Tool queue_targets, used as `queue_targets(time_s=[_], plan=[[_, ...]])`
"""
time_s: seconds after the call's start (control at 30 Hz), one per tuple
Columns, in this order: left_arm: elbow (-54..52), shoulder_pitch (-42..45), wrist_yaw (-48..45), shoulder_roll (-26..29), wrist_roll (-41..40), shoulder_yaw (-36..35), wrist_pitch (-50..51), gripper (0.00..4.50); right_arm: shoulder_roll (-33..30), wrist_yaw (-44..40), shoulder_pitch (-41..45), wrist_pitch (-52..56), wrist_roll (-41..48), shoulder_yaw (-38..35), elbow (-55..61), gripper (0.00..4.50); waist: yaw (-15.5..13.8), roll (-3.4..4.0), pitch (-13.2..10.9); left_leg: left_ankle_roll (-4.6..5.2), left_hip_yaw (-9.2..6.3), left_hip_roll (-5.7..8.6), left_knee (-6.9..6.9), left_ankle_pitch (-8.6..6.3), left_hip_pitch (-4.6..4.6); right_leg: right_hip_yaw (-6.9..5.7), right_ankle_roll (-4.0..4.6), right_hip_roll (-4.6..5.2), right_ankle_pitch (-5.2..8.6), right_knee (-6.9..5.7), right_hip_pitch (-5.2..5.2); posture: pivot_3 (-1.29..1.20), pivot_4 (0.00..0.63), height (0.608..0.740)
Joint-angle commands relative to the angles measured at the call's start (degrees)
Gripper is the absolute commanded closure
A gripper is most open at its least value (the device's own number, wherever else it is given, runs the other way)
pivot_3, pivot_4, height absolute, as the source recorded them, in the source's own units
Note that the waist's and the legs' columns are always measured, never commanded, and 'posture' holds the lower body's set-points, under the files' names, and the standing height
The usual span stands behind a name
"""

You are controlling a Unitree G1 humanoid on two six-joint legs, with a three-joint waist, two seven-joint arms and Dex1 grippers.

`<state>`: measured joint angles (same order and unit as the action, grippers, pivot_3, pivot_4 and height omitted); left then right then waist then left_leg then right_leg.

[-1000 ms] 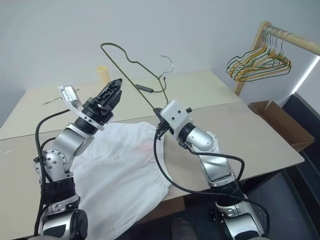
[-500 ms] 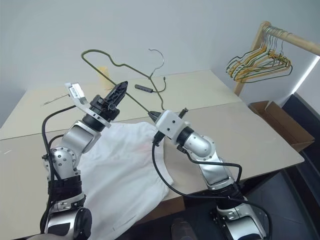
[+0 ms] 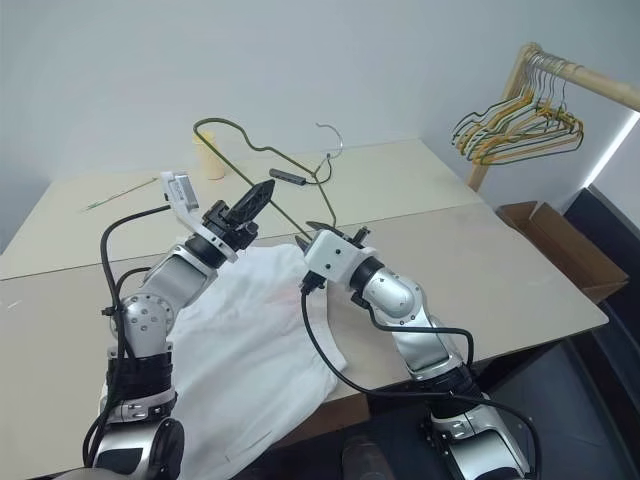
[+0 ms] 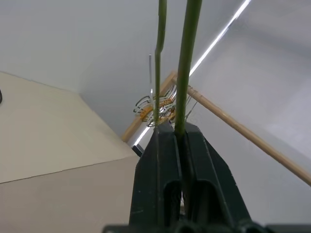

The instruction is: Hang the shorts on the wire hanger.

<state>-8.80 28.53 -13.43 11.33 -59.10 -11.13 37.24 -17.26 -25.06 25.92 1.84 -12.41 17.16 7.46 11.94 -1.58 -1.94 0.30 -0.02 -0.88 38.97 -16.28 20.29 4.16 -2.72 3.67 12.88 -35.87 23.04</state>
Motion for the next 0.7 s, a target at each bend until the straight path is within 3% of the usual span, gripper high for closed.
queue_targets(time_s=[0.03, 0.07, 0.2, 0.27, 0.43, 0.7], plan=[[-2.1, 0.2, -4.9, 2.3, 2.7, -0.6, -2.9, 4.50, -0.2, -7.2, -1.0, 3.1, 13.1, -4.9, 7.1, 1.31, 0.0, 0.00, 0.0, 0.00, -0.01, -0.01, -0.01, 0.00, 0.00, -0.02, 0.00, -0.01, 0.00, 0.00, 0.00, -0.15, 0.000, 0.740], [-2.3, 0.2, -6.3, 3.3, 2.8, -0.9, -2.8, 4.50, -1.2, -11.1, -1.6, 5.5, 19.4, -6.7, 9.6, 1.02, -0.1, -0.02, 0.0, 0.00, -0.02, -0.02, -0.01, 0.00, 0.00, -0.02, 0.00, -0.02, 0.00, 0.00, 0.00, -0.15, 0.000, 0.740], [-3.0, -0.5, -14.8, 8.5, 2.3, -2.0, -2.3, 4.50, -8.5, -23.0, -1.6, 21.8, 43.2, -15.5, 15.5, 1.02, -0.2, -0.02, -0.1, 0.00, -0.04, -0.02, 0.01, 0.00, 0.04, -0.03, -0.01, -0.01, 0.00, 0.07, -0.03, -0.15, 0.000, 0.740], [-3.2, -1.0, -20.4, 11.4, -0.5, -3.5, -1.2, 4.50, -14.0, -28.2, -0.6, 29.0, 49.3, -17.5, 13.7, 1.02, -0.2, -0.02, -0.1, 0.01, -0.04, -0.04, 0.00, -0.01, 0.00, -0.07, -0.02, 0.00, 0.01, 0.11, -0.08, -0.15, 0.000, 0.740], [-3.6, -1.6, -35.0, 18.4, -10.7, -8.2, 3.5, 4.50, -22.6, -38.6, 3.4, 46.5, 58.0, -16.4, 0.0, 1.02, 0.0, -0.03, -0.2, 0.02, 0.07, -0.10, 0.00, 0.00, -0.03, -0.08, -0.23, -0.09, 0.17, 0.11, -0.05, -0.16, 0.000, 0.740], [-0.2, 0.2, -42.0, 21.0, -15.1, -10.4, 5.5, 4.50, -21.2, -52.8, 8.1, 48.1, 57.8, -12.1, -10.5, 1.02, -0.1, 0.09, -0.3, 0.02, 0.15, -0.12, 0.01, 0.00, -0.02, -0.03, -0.33, -0.21, 0.25, 0.08, -0.03, -0.16, 0.000, 0.740]])
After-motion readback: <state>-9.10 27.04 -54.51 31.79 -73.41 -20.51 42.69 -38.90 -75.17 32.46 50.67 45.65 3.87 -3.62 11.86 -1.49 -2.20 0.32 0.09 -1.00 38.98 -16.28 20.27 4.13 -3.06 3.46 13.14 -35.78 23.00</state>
